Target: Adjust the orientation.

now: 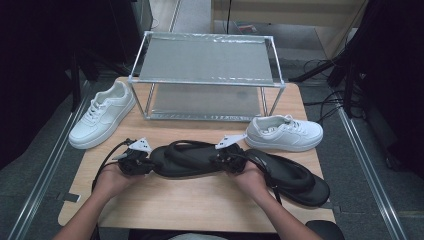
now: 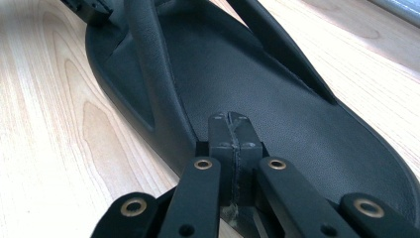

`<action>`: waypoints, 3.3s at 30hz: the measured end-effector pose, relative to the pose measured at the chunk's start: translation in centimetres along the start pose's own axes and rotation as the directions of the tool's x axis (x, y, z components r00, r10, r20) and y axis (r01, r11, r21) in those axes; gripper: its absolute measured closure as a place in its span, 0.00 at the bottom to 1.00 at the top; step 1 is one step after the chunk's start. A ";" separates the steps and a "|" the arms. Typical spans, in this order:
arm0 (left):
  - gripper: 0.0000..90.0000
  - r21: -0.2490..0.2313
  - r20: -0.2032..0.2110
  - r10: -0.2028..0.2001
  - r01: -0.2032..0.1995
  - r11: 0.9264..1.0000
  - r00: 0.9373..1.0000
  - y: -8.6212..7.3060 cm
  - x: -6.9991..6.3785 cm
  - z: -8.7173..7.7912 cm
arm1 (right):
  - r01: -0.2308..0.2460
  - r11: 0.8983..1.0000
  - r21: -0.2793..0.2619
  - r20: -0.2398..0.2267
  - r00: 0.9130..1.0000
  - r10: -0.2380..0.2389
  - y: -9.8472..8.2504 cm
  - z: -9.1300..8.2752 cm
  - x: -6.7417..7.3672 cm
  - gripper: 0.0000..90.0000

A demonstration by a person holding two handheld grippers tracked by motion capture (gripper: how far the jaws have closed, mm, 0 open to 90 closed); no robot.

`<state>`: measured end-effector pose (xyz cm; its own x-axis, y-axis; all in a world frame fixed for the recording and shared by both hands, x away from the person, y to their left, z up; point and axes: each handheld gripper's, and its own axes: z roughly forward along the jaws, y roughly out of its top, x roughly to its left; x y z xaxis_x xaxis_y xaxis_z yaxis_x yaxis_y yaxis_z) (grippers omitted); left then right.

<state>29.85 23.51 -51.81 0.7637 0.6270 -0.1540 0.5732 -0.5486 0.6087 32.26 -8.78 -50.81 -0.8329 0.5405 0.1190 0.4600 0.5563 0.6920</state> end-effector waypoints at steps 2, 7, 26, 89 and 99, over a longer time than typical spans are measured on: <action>0.98 0.001 0.009 0.001 -0.001 1.000 1.000 0.0 0.1 0.0 | -0.003 1.000 0.000 -0.004 1.000 0.003 0.0 0.0 0.1 1.00; 1.00 0.000 0.012 -0.006 0.006 1.000 1.000 0.1 0.3 0.2 | 0.000 1.000 0.001 -0.008 1.000 0.000 0.0 0.0 0.2 1.00; 1.00 0.007 0.023 -0.014 0.014 1.000 1.000 0.8 1.0 0.8 | 0.043 0.999 0.031 -0.095 0.995 -0.040 -0.2 0.7 2.7 1.00; 0.99 0.006 0.107 0.013 -0.014 1.000 0.994 1.4 -1.7 1.4 | -0.011 1.000 0.025 -0.018 1.000 0.011 -0.9 -1.5 0.6 1.00; 0.99 -0.012 0.093 -0.015 0.016 1.000 0.996 2.2 -0.8 2.1 | -0.003 1.000 0.019 0.017 1.000 0.003 -0.8 -1.5 0.7 1.00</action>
<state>31.09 20.66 -51.95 0.7794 0.5807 -0.2351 0.5818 -0.5317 0.6155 30.84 -9.74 -50.19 -0.8260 0.5530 0.1089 0.4685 0.5662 0.6782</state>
